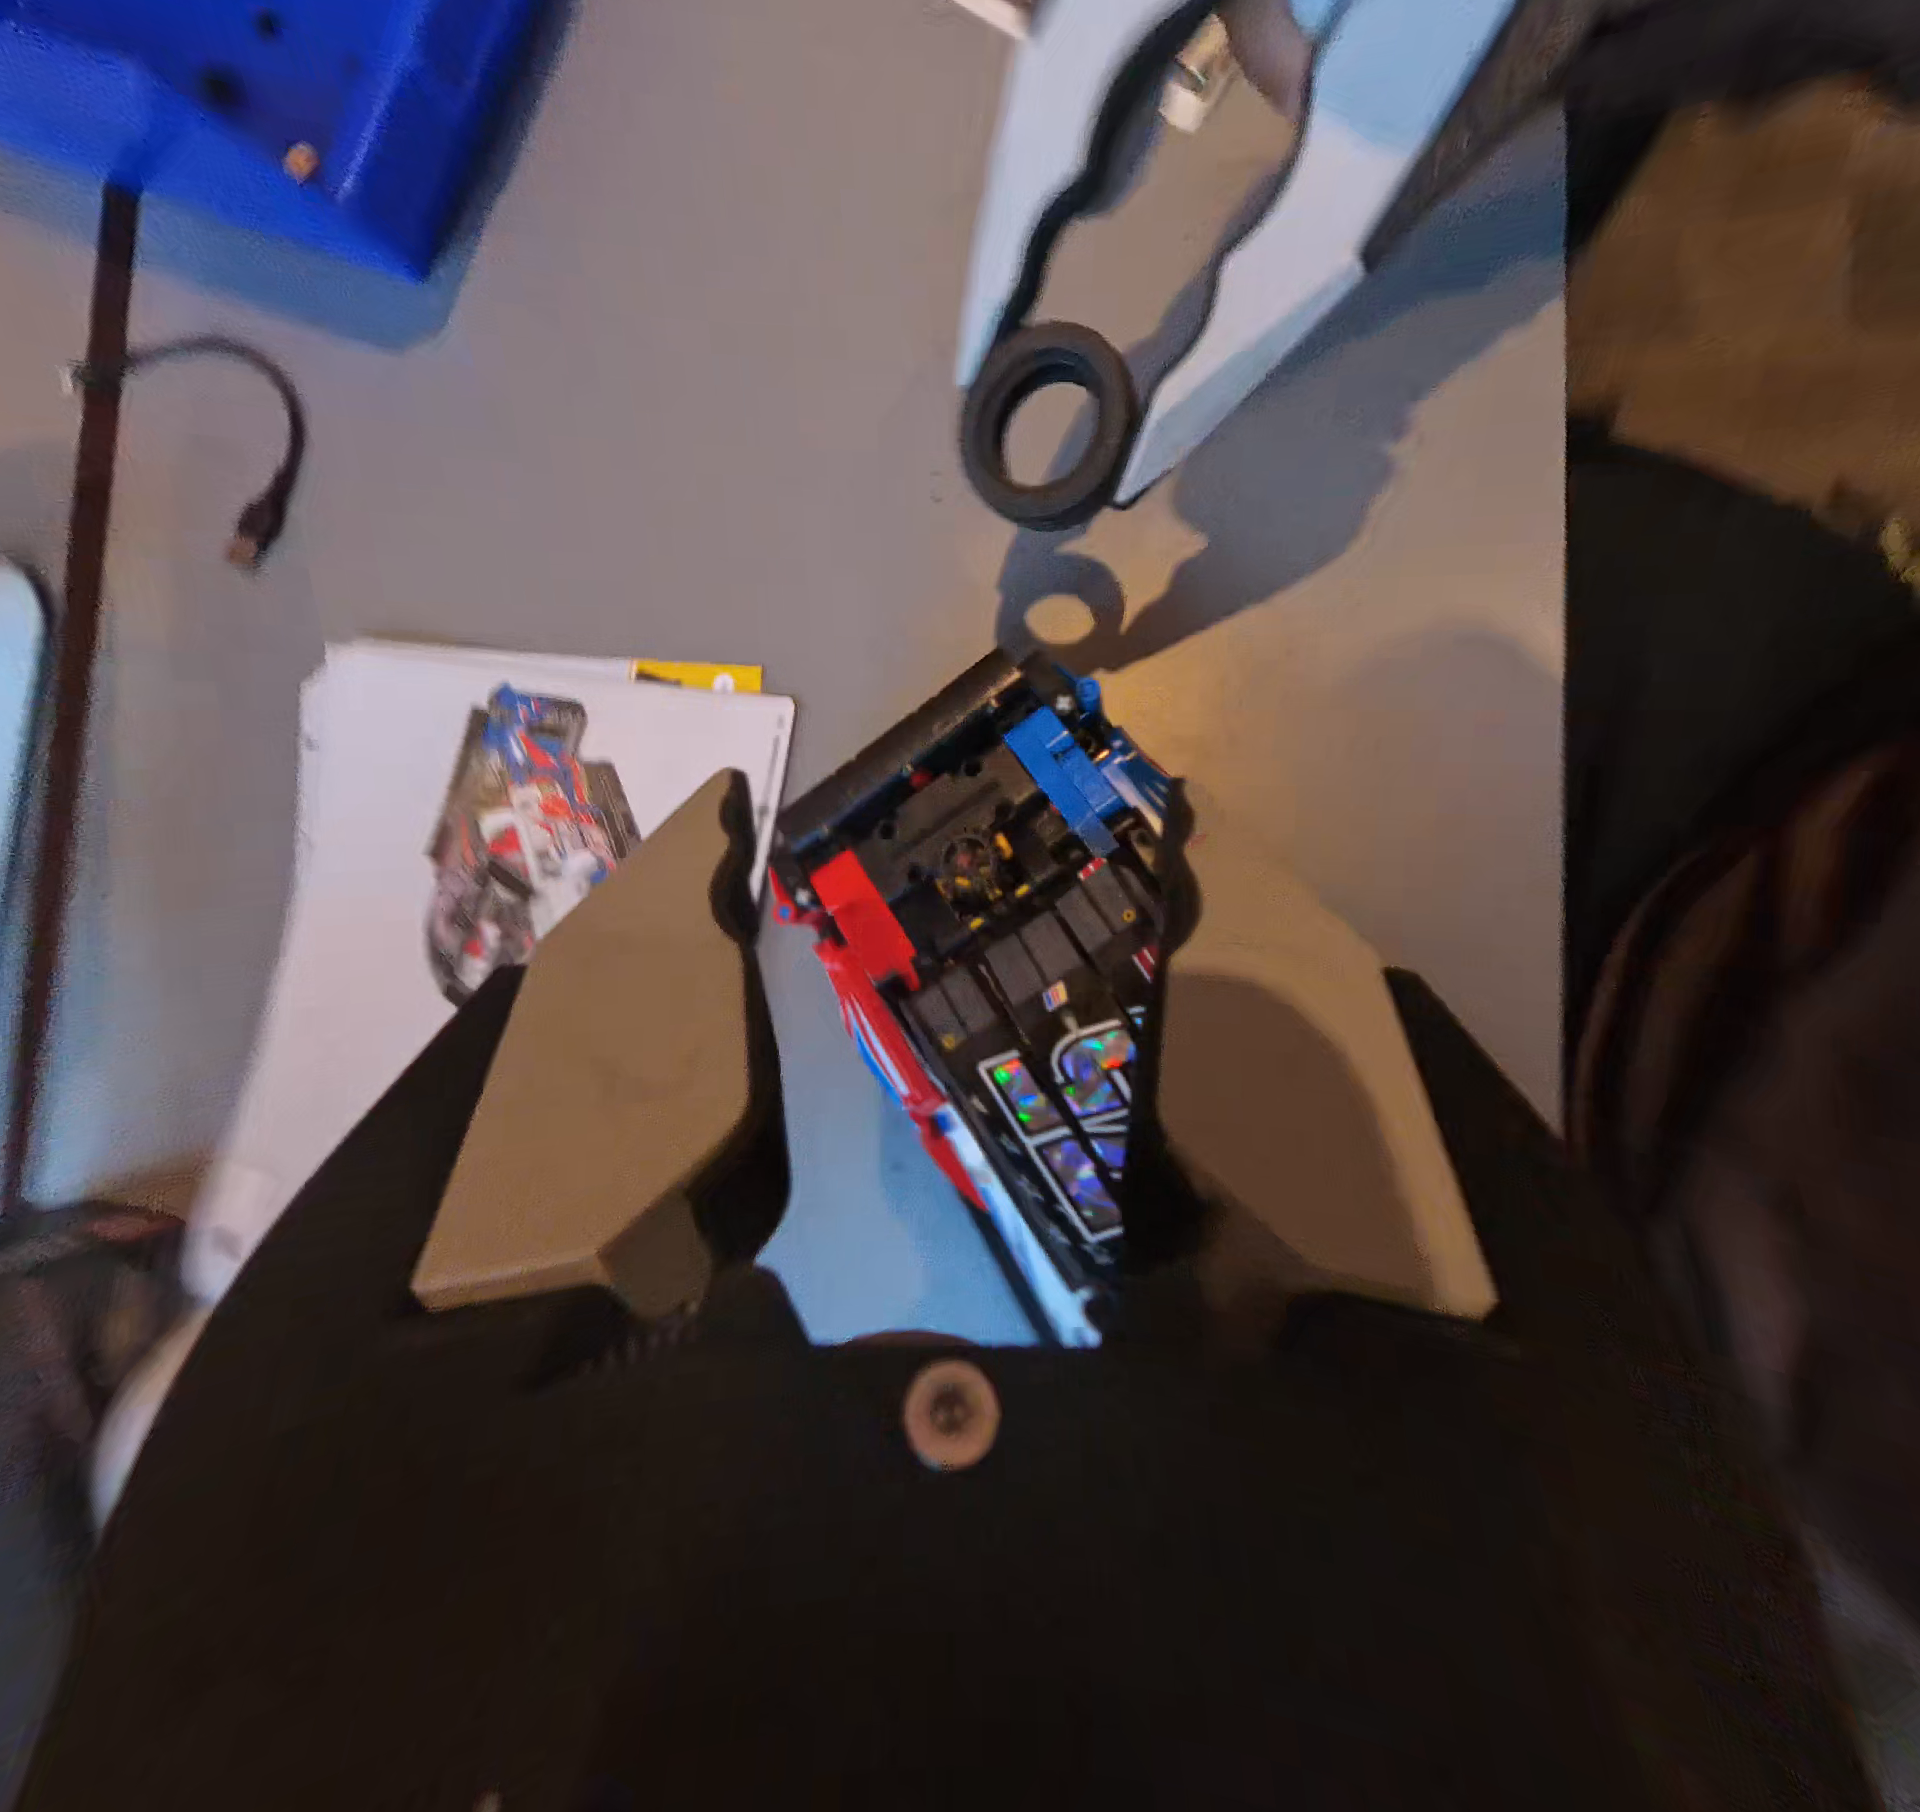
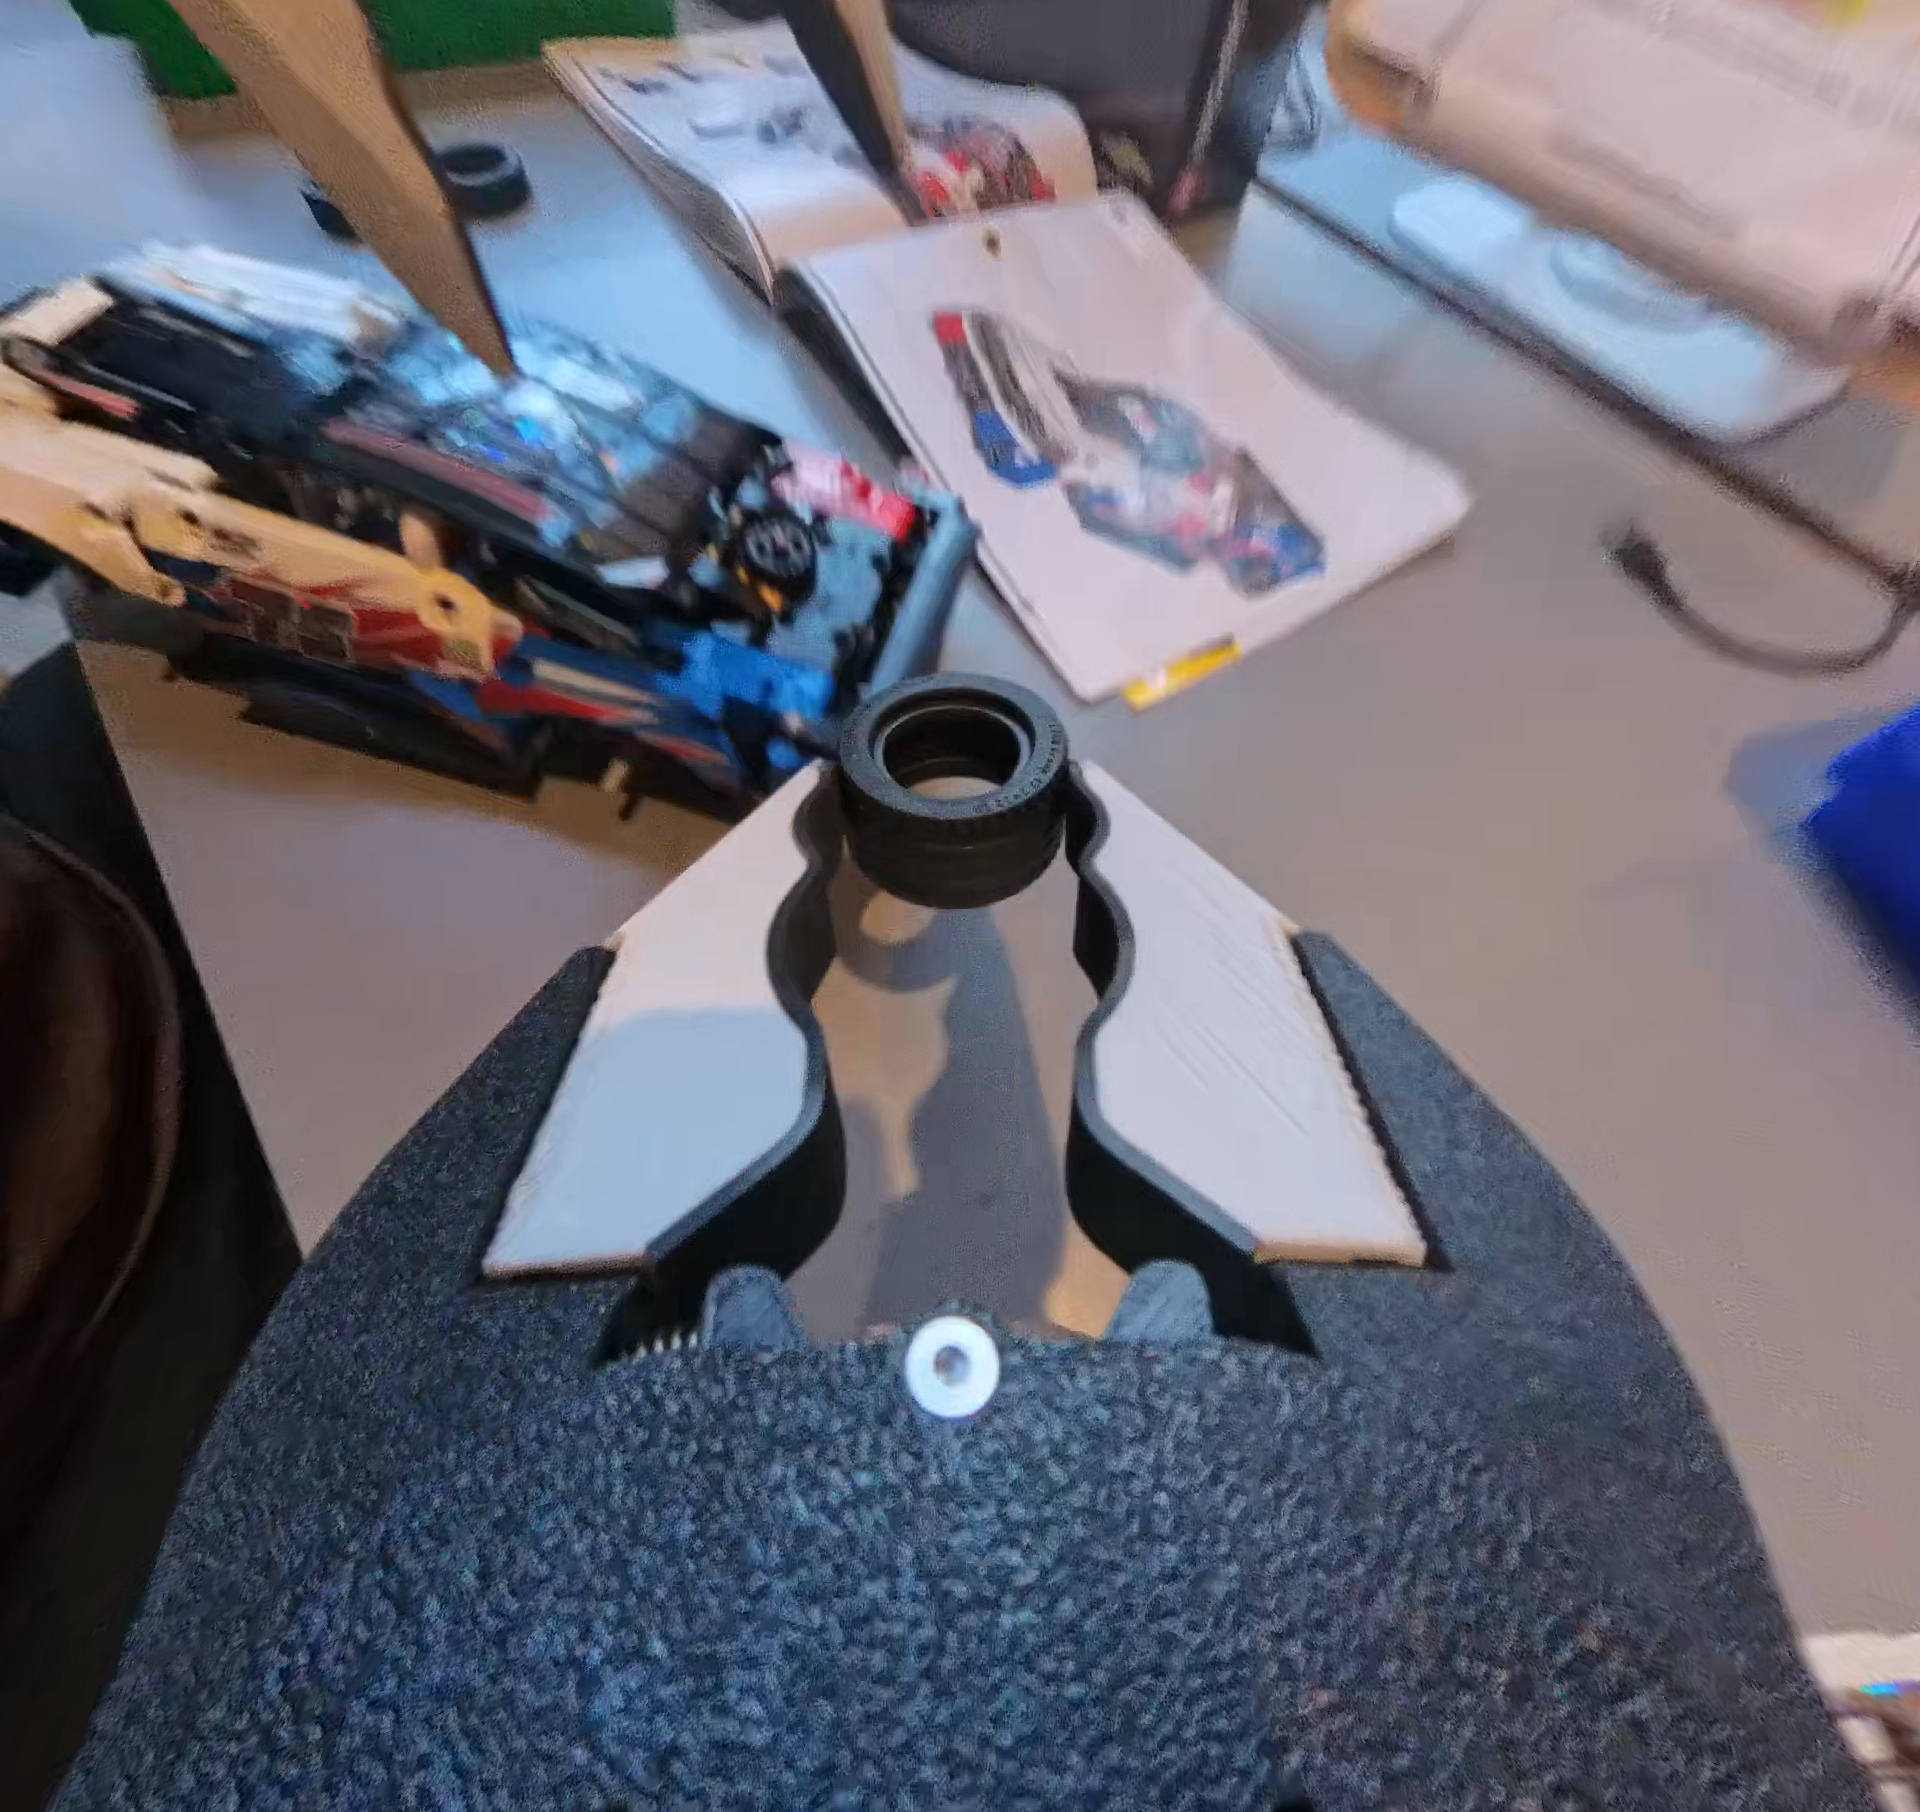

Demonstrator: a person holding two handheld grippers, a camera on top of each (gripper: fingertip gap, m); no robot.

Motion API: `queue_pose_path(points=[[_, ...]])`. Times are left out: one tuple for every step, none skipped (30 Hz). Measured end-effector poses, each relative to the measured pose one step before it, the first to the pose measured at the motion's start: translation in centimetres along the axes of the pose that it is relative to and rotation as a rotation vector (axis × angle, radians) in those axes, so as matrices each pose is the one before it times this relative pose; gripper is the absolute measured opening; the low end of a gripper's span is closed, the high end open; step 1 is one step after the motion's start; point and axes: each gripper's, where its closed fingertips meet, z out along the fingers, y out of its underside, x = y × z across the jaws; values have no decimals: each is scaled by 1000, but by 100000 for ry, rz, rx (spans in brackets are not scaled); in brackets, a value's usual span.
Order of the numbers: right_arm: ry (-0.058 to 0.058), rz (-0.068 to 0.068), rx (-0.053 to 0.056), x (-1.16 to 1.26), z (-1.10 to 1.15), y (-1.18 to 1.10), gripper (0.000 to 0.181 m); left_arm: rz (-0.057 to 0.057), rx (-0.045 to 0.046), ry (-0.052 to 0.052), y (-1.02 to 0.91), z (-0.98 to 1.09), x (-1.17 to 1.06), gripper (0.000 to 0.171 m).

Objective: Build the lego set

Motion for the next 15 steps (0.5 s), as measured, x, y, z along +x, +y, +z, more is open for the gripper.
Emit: queue_pose_path(points=[[-1234,4469,-2485,269,381,1734,42,-9087,2482,4,910,-230,-273,87],[-1892,3271,-3733,83,604,1657,43,-7499,-517,1682,1302,-198,-97,99],[-1852,1301,-3034,-25,714,1313,43,-5952,-162,1609,1331,-177,-211,105],[-2288,300,-2255,-175,736,953,43,-5138,24,2011,1354,-104,-352,110],[-2821,348,-2093,-321,696,650,44,-5000,-925,2423,1381,8,-562,118],[-3121,77,-2448,-443,594,414,44,-4614,-1577,4153,1234,73,-494,117],[-1184,-448,-2242,-238,402,179,46,-3635,-704,6557,891,125,-216,118],[485,-808,-1153,16,205,-33,47,-3443,-807,5656,734,137,-450,118],[-127,-220,-1422,-27,155,54,52,-2695,-1328,6179,657,163,-344,116],[-701,495,-3179,-67,214,411,58,-2544,-836,7415,449,212,-52,116],[-55,-261,-3158,-49,244,450,60,-3042,228,5746,90,229,-205,116],[1055,-1463,-1177,-39,65,207,60,-1902,104,4915,-98,299,-98,116],[2178,-1442,-701,77,-51,125,60,131,-1067,4526,-103,395,93,116],[3479,-543,-673,287,-155,64,69,1556,-891,2689,-226,402,-5,116],[3078,301,613,161,-332,-176,76,994,-1231,1794,-174,360,-63,116]])
